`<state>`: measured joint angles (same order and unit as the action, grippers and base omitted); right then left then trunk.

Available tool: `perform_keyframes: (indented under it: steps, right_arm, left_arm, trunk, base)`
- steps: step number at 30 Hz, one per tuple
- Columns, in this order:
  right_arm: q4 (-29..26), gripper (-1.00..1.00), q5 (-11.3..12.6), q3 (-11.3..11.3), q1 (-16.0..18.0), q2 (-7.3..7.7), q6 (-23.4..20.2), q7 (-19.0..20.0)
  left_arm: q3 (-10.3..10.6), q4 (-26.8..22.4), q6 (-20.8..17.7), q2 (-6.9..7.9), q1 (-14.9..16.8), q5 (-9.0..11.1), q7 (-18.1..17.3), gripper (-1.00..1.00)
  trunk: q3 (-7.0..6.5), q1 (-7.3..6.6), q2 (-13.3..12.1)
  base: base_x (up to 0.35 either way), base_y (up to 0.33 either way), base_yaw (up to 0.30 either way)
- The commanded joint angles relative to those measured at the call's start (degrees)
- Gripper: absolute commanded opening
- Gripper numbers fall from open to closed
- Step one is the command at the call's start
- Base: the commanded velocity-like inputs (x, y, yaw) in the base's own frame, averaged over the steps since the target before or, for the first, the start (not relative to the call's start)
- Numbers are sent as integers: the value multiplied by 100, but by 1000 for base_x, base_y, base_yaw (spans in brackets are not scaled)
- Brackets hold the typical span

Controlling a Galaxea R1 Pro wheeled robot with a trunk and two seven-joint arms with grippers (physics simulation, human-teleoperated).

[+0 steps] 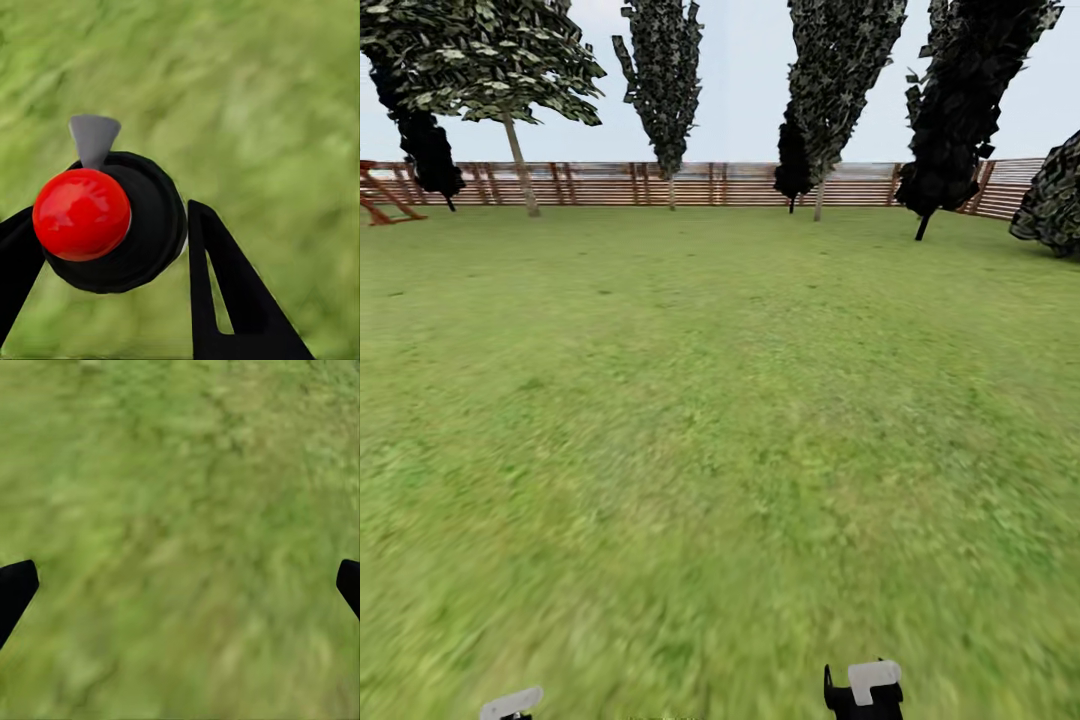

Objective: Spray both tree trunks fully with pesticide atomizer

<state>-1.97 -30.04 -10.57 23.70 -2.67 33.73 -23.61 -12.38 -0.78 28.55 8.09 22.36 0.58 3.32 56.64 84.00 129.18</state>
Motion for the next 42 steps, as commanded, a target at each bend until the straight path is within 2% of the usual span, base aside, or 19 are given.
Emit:
perform_keyframes:
  steps: [1,7,8,10,11,13,16,21,26,34,42]
  right_arm:
    - [4,100,-62,-41,3,-1,11,-28]
    - [4,100,-63,-41,1,2,11,-26]
    - [4,100,-63,-41,-1,-1,11,-26]
    - [4,100,-63,-41,1,-1,11,-28]
    - [4,100,-63,-41,0,-2,11,-28]
    - [4,100,-63,-41,0,-3,11,-28]
    - [4,100,-63,-41,-1,-1,11,-29]
    - [4,100,-63,-41,1,-3,11,-28]
    - [4,100,-63,-41,1,-5,11,-29]
    - [4,100,-62,-41,-1,-5,11,-26]
    - [4,100,-63,-41,-1,-5,11,-28]
  left_arm:
    - [-1,7,21,1,5,4,11,-100]
    - [-4,7,21,-4,5,30,15,-100]
    - [-7,7,20,2,5,112,17,-100]
    - [-5,7,26,13,5,441,10,-100]
    - [6,7,44,14,5,537,-1,-100]
    - [28,7,57,-4,5,570,-11,-100]
    - [59,1,52,-29,5,575,-19,-100]
    - [69,7,46,-53,5,424,-23,-100]
    - [69,7,31,-43,5,407,-12,-100]
    - [61,7,19,-10,5,441,-7,-100]
    - [61,7,26,-4,5,452,-7,-100]
  trunk:
    - [8,-1,2]
    - [28,-1,2]
    - [31,-1,2]
    - [37,-1,2]
    - [41,-1,2]
    - [47,-1,2]
    - [57,-1,2]
    - [73,-1,2]
    - [90,-1,2]
    - [116,-1,2]
    - [142,-1,2]
  base:
    - [0,5,282]
    - [0,1,282]
    - [0,0,282]
    - [0,0,282]
    - [0,0,282]
    - [0,0,282]
    - [0,0,282]
    - [0,0,282]
    - [57,-10,282]
    - [322,-10,282]
    - [303,167,282]
